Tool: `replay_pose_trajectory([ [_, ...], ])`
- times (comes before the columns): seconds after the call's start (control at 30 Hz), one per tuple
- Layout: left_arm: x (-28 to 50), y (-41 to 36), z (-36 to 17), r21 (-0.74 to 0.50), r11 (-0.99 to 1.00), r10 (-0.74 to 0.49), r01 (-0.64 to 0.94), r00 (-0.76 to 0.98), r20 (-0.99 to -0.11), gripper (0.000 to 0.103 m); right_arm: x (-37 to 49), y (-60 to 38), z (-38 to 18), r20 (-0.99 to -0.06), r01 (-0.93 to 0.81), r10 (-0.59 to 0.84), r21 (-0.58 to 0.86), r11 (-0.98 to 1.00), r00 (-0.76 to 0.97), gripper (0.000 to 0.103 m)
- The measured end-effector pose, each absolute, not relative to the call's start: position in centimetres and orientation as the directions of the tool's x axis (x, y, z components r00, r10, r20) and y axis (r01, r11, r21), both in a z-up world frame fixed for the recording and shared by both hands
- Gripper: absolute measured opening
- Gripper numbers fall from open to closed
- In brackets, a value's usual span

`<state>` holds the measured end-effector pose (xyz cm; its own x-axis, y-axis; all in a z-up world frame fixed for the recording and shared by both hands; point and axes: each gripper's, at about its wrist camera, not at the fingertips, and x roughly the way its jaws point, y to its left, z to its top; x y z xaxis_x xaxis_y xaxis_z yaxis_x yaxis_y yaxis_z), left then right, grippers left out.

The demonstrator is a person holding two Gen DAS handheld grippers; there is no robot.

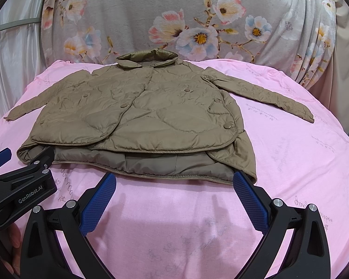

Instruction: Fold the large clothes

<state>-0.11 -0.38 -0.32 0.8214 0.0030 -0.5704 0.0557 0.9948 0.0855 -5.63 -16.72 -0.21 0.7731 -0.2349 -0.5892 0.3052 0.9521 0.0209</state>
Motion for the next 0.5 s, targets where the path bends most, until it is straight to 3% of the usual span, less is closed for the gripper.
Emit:
replay_pose_trajectory([
  [0.5,-0.12,-0.38,-0.33,0.085,0.995,0.004,0.055,0.822,-0.57,0.098,-5.64,-16.41,-0.22,-0.584,0.307,-0.238,0.02,0.951,0.776,0.098],
])
